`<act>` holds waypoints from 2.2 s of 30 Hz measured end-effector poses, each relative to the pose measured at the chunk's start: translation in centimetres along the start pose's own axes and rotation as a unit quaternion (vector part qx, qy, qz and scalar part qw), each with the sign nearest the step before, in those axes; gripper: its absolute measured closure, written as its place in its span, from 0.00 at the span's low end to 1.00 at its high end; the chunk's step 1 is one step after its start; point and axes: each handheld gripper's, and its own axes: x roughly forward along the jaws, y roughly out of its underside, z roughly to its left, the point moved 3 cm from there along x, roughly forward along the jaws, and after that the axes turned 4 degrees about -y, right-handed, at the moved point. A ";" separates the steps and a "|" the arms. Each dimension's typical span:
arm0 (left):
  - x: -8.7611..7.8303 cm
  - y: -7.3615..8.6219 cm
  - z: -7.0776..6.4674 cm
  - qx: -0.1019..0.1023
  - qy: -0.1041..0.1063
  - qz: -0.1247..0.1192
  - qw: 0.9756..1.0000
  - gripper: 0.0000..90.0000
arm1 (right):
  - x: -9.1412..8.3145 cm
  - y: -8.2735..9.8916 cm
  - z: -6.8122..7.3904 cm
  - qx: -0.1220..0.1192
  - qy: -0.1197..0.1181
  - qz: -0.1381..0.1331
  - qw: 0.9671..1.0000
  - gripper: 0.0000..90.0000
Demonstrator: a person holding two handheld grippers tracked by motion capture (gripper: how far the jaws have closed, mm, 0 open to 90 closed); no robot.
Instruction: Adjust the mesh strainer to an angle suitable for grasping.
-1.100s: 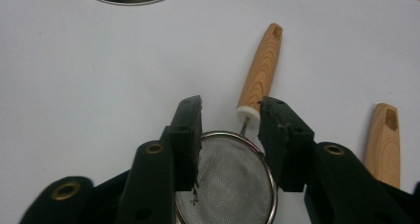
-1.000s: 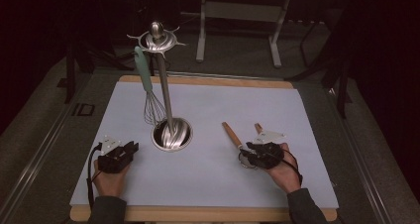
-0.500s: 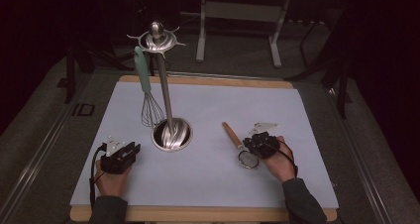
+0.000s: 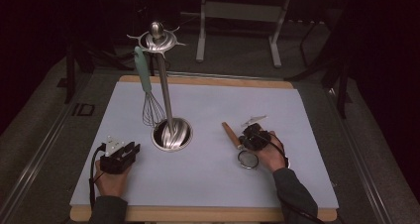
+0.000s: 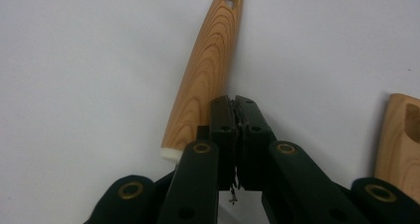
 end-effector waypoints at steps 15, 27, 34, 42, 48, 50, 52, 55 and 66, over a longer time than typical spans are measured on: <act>0.0 0.0 -0.1 0.003 -0.004 0.001 1.000 0.80 | -0.6 -1.1 0.1 0.070 -0.069 -0.028 0.995 0.78; 0.0 0.0 -0.1 0.004 -0.005 0.001 1.000 0.80 | 0.0 -1.3 0.5 0.110 -0.129 0.021 0.985 0.75; 0.0 0.0 -0.1 0.003 -0.006 0.001 1.000 0.80 | 0.8 -2.2 1.8 0.085 -0.137 0.071 0.984 0.77; 0.0 0.0 0.0 0.000 -0.004 0.000 1.000 0.80 | 1.7 -3.9 3.2 0.050 -0.131 0.133 0.981 0.77; 0.0 0.0 0.0 -0.002 -0.003 0.000 1.000 0.80 | 2.3 -4.4 3.3 0.047 -0.131 0.166 0.976 0.77; 0.0 0.0 0.0 -0.002 -0.003 0.000 1.000 0.80 | 2.4 -4.6 3.1 0.057 -0.138 0.179 0.972 0.78; 0.0 0.0 0.0 -0.003 -0.003 0.000 1.000 0.80 | 2.4 -4.7 3.0 0.062 -0.143 0.182 0.971 0.78; 0.0 0.0 0.0 -0.003 -0.002 0.000 1.000 0.80 | 2.3 -4.6 3.2 0.055 -0.146 0.178 0.972 0.79; 0.0 0.0 0.1 -0.006 -0.001 -0.001 1.000 0.80 | 0.4 -5.6 3.9 0.048 -0.171 0.113 0.978 0.79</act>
